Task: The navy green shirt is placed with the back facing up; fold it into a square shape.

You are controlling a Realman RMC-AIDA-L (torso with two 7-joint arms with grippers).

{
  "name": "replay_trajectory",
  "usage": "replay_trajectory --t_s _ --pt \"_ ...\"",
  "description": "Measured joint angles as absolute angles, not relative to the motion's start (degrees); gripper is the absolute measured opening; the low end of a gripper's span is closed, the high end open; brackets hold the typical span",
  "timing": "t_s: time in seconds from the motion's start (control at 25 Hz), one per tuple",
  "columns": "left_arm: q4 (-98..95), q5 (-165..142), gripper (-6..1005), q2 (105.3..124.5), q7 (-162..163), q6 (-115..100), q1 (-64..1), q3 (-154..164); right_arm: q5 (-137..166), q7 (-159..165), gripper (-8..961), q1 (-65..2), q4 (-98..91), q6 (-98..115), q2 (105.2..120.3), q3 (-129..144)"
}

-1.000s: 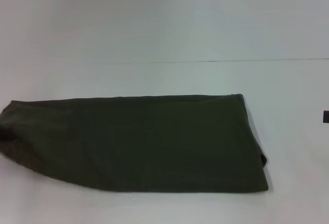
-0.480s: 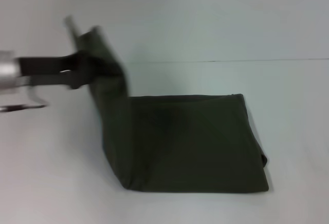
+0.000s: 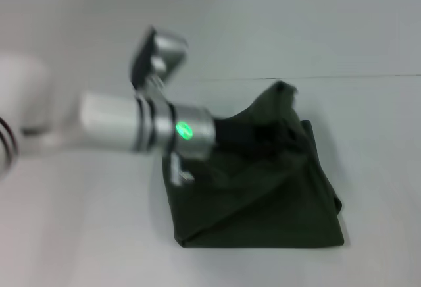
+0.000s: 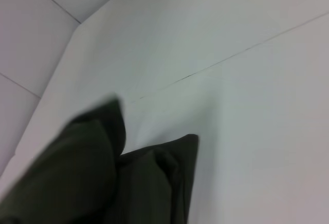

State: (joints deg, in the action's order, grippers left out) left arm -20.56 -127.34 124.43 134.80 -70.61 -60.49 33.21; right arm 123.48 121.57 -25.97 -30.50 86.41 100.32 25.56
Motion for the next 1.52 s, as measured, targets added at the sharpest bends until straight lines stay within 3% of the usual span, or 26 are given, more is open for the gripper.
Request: replay_trajectory --t_s 0.2,0.48,0.68,0.8,1.04,1.32,1.52 --pt "-6.0 -118.5 158 124.62 124.6 -62.2 -61.8 32.7 123.5 121.9 942 -25.8 -30.5 85.7 100.18 25.5" --pt "-5.5 -114.9 177 124.46 124.5 -66.4 -59.3 31.8 123.5 122.1 942 -25.9 -30.4 85.6 100.23 25.6" --pt "-11.0 -108.6 399 124.22 123.8 -81.5 -54.9 27.1 123.5 122.3 942 -26.2 -30.5 85.7 100.30 25.6" --pt "-14.5 -105.3 633 124.02 119.7 -89.1 -51.9 26.4 123.2 121.2 942 -26.4 -30.9 86.5 100.58 25.5" --pt "-20.6 -105.4 864 123.77 107.5 -90.4 -45.6 34.2 121.5 110.4 942 -28.4 -31.1 88.5 101.78 25.3" --pt "-28.0 -107.5 935 123.08 104.5 -89.9 -40.1 41.7 121.6 100.2 942 -33.8 -31.2 93.9 103.70 26.4" --pt "-28.2 -110.7 964 121.72 106.0 -89.5 -40.3 41.3 122.0 109.6 942 -39.3 -31.3 96.5 103.40 32.9"
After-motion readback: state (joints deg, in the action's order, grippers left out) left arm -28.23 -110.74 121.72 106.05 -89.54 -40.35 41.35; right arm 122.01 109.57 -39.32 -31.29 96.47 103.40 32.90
